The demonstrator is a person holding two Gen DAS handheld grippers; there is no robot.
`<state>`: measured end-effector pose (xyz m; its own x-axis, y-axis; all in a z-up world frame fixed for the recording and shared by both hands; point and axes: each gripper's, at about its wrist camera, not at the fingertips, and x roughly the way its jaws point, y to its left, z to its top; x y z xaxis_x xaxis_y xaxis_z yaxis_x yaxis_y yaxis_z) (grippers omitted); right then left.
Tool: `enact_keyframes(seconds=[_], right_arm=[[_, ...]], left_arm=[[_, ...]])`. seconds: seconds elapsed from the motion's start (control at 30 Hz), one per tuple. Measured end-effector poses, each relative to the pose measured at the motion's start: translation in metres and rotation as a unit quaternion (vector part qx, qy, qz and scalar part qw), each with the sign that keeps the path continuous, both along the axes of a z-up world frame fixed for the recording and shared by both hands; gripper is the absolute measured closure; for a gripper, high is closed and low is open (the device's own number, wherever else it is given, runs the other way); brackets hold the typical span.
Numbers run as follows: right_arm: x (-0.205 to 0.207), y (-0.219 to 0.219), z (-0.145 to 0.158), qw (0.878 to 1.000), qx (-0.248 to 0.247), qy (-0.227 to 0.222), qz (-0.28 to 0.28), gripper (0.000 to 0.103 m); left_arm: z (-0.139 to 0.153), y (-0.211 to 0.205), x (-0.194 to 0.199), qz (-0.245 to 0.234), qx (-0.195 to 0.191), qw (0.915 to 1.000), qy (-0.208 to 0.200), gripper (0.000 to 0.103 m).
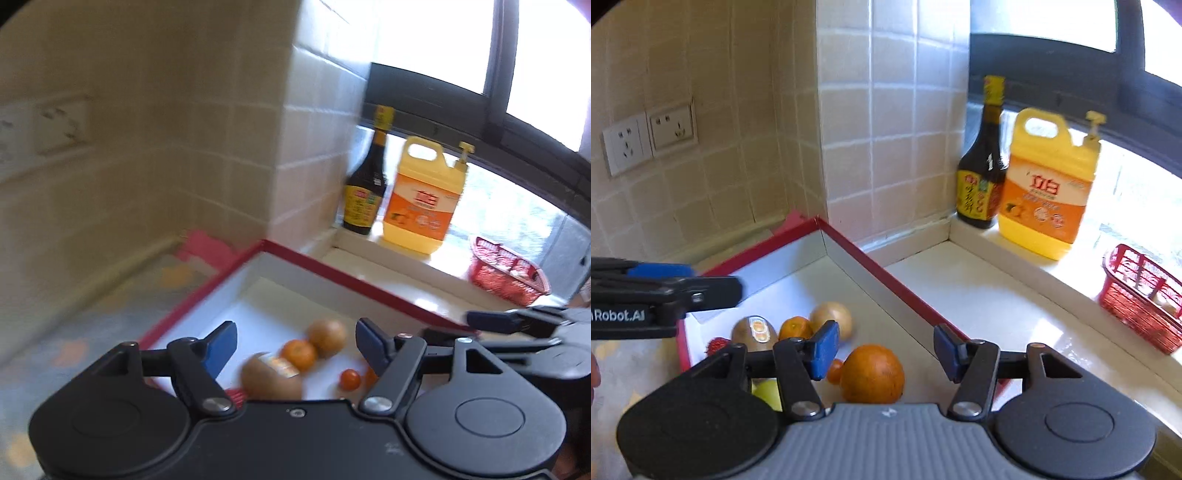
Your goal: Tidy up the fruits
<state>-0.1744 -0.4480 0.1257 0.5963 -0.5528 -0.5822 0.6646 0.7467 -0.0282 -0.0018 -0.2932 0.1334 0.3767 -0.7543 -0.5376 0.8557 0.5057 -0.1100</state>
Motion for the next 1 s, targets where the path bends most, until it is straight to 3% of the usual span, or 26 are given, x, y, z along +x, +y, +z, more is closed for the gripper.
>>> enact_keyframes(seconds=[0.13, 0.27, 0.37, 0.53, 0.7, 1.0], right_arm=[[-0.002, 0.027, 0.019, 1.000, 0.000, -0.017, 0.018, 0.042], [0.010, 0.056, 0.024, 0.999, 0.014, -0.009, 0.036, 0.039], [0.017, 0.078, 0.021, 0.998, 0.029, -0.003, 0.049, 0.039], [0.020, 0.121, 0.015, 0.998, 0.027, 0.016, 0.059, 0.035], [0.010, 0.150, 0.002, 0.999, 0.023, 0.027, 0.034, 0.033], [-0.002, 0.173, -0.006, 0.999, 0.021, 0.047, 0.015, 0.031]], left_arm=[[0.017, 0.035, -0.009, 0.051, 0.013, 0.9984, -0.021, 0.018], [0.028, 0.069, -0.020, 0.126, 0.045, 0.9899, -0.046, 0.018], [0.028, 0.092, -0.027, 0.162, 0.065, 0.9838, -0.039, 0.018], [0.012, 0.125, -0.045, 0.180, 0.080, 0.9799, -0.034, 0.018], [-0.011, 0.148, -0.057, 0.197, 0.102, 0.9748, -0.024, 0.018], [-0.020, 0.171, -0.069, 0.191, 0.103, 0.9762, -0.005, 0.018]])
